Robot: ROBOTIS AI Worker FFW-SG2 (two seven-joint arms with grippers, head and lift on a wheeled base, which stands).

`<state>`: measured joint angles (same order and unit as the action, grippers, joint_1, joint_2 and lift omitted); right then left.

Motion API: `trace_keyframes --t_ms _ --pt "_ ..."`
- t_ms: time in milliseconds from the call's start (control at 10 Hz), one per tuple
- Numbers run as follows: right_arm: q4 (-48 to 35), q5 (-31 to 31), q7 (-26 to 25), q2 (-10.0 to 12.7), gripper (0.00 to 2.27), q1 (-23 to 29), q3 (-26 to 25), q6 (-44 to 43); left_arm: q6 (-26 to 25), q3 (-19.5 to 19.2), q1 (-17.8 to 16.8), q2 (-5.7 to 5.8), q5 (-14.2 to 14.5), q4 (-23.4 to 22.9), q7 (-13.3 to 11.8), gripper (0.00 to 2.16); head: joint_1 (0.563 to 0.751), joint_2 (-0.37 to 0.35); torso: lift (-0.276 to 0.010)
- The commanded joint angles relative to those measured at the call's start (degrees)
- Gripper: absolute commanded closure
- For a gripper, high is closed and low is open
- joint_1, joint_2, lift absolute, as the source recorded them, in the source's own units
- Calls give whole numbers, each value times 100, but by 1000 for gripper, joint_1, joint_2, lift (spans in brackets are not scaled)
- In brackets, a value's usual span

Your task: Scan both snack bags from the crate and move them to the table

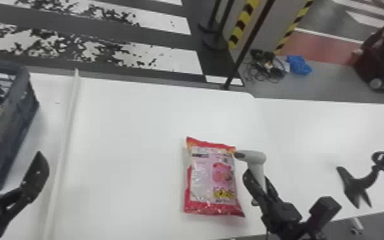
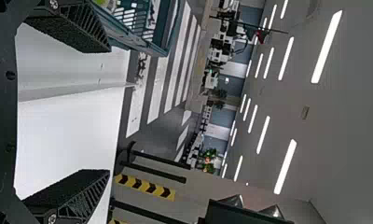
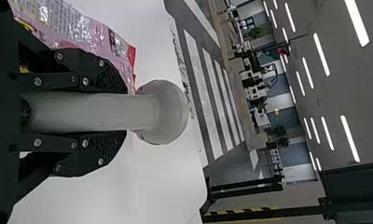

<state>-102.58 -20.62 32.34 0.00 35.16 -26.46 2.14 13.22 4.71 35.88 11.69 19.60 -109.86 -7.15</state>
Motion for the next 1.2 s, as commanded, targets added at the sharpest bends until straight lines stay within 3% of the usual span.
trace_keyframes --t_ms 0,200,400,1100 --pt "-34 304 -158 5 2250 26 422 -113 18 4 -2 27 9 8 -6 70 695 -283 -87" --pt "80 647 -448 5 2246 -45 738 -376 158 -23 42 88 71 8 -6 70 695 -227 -87" --pt "300 691 -589 5 2250 -141 712 -482 246 -102 86 97 150 8 -58 70 695 -189 -87" --pt "652 744 -633 5 2246 -273 633 -534 316 -76 112 62 150 8 -76 70 695 -200 -87"
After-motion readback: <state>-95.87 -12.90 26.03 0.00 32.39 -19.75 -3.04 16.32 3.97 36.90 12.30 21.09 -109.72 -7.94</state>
